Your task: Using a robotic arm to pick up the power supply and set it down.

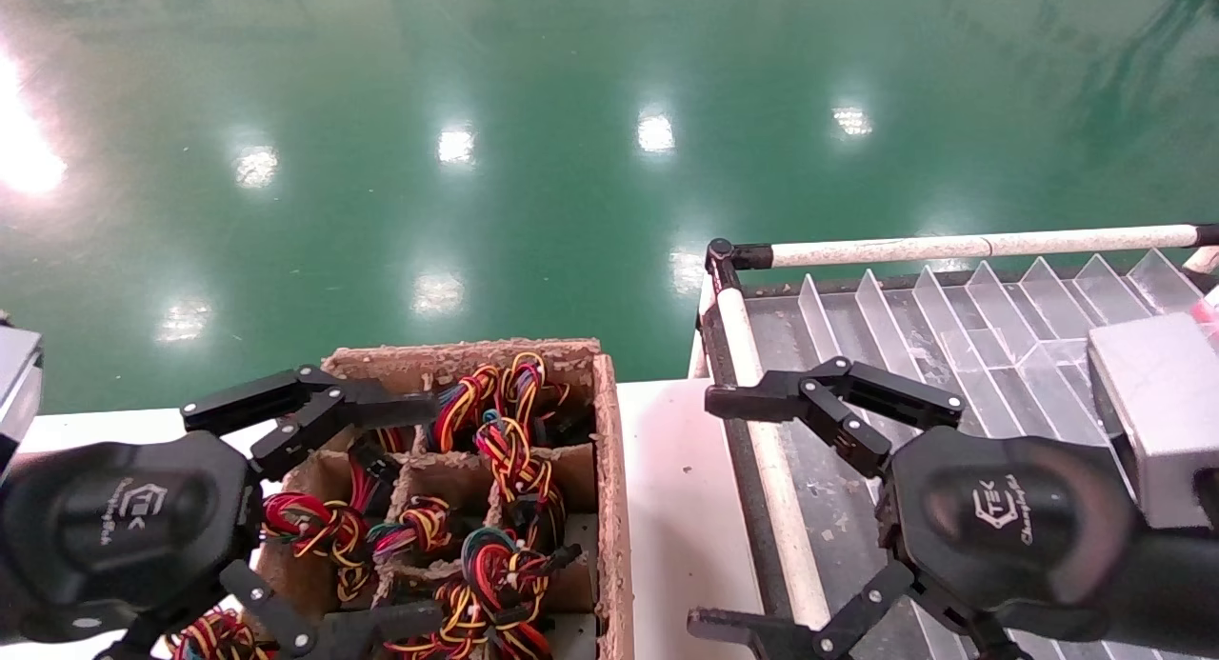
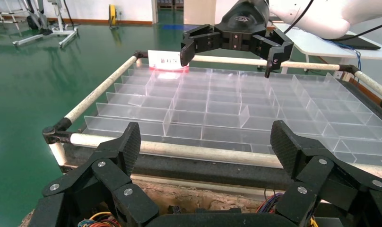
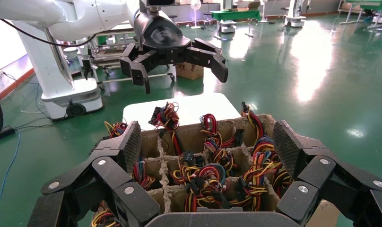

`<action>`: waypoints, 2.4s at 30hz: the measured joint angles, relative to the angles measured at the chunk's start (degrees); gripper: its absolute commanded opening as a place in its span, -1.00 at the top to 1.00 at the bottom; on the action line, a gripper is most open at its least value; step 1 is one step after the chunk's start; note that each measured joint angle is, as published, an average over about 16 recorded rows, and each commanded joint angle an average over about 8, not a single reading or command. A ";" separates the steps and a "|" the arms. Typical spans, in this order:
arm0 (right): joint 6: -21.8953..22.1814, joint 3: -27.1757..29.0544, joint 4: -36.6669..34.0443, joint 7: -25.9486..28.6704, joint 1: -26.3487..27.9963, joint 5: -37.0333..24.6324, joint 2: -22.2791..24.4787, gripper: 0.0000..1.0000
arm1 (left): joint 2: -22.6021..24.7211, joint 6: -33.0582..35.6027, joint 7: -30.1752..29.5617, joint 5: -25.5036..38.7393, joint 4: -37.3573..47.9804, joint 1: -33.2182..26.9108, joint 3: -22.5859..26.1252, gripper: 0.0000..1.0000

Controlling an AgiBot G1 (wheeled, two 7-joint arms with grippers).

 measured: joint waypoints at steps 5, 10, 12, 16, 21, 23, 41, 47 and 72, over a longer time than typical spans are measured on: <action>0.00 0.00 0.00 0.00 0.00 0.00 0.00 -1.00 | 0.00 0.00 0.00 0.00 0.00 0.00 0.00 0.93; 0.00 0.00 0.00 0.00 0.00 0.00 0.00 -1.00 | 0.00 0.00 0.00 0.00 0.00 0.00 0.00 1.00; 0.00 0.00 0.00 0.00 0.00 0.00 0.00 -1.00 | 0.00 0.00 0.00 0.00 0.00 0.00 0.00 1.00; 0.00 0.00 0.00 0.00 0.00 0.00 0.00 -1.00 | 0.00 0.00 0.00 0.00 0.00 0.00 0.00 1.00; 0.05 0.01 -0.09 -0.01 -0.01 -0.02 0.00 -1.00 | 0.00 0.00 0.00 0.00 0.00 0.00 0.00 1.00; 0.08 -0.02 -0.25 -0.08 0.00 -0.15 -0.02 -1.00 | 0.00 0.00 0.00 0.00 0.00 0.00 0.00 1.00; 1.91 -5.69 -10.56 -3.28 7.29 -9.88 -9.97 -1.00 | 0.00 0.01 0.01 0.00 0.02 -0.01 0.01 1.00; 2.61 -9.48 -20.05 -5.83 12.49 -15.13 -18.03 -1.00 | 0.00 0.01 0.01 0.00 0.02 -0.01 0.01 1.00; 1.49 -17.04 -54.99 -19.50 25.25 -25.72 -36.39 1.00 | 0.00 0.01 0.01 -0.01 0.02 -0.01 0.02 1.00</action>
